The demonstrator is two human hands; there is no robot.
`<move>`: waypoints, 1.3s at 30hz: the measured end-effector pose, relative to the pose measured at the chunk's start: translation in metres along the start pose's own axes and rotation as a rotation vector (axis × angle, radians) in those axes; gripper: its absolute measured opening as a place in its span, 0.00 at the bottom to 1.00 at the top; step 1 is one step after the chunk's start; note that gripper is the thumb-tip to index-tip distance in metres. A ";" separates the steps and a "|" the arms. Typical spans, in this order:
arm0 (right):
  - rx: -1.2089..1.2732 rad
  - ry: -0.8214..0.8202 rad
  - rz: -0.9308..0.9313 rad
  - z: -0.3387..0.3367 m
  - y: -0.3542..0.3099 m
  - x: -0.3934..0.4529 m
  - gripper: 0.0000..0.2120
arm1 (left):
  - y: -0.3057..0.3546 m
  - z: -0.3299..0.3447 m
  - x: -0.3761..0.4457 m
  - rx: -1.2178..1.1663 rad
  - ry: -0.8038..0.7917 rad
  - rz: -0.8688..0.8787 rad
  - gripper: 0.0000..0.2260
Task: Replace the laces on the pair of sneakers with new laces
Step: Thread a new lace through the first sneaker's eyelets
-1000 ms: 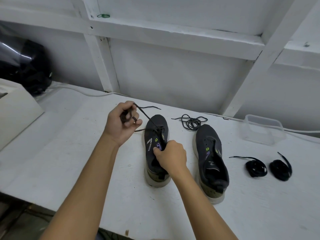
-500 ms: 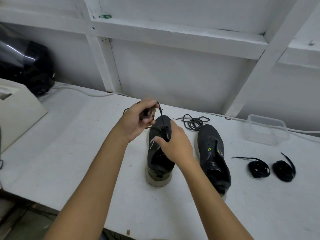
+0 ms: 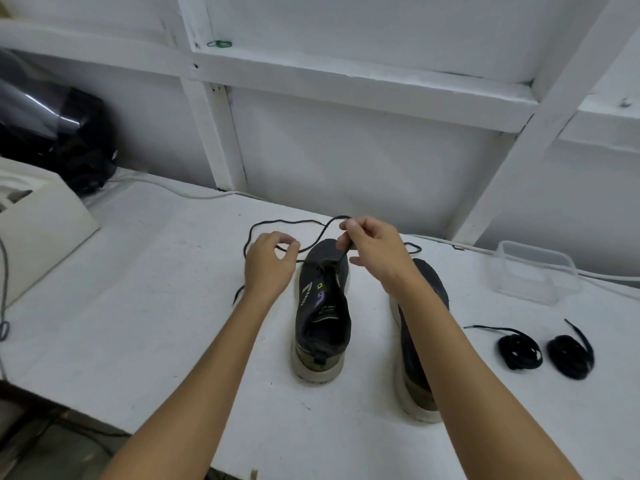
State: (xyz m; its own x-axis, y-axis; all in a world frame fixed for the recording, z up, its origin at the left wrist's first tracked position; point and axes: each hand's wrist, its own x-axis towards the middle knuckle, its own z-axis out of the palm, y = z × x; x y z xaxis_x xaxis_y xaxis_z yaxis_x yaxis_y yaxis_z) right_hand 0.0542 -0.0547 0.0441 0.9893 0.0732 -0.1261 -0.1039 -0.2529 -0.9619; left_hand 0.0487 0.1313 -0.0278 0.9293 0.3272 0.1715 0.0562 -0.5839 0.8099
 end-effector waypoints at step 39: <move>-0.250 -0.178 0.064 -0.005 0.012 0.011 0.12 | 0.022 -0.019 0.009 0.169 -0.400 0.048 0.24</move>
State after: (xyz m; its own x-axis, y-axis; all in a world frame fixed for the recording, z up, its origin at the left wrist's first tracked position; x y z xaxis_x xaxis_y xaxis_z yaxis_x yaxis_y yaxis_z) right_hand 0.0640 -0.0615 0.0319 0.9459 0.2118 -0.2458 -0.1148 -0.4902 -0.8640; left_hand 0.0512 0.1357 0.0022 0.9987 0.0026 -0.0512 0.0376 -0.7160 0.6971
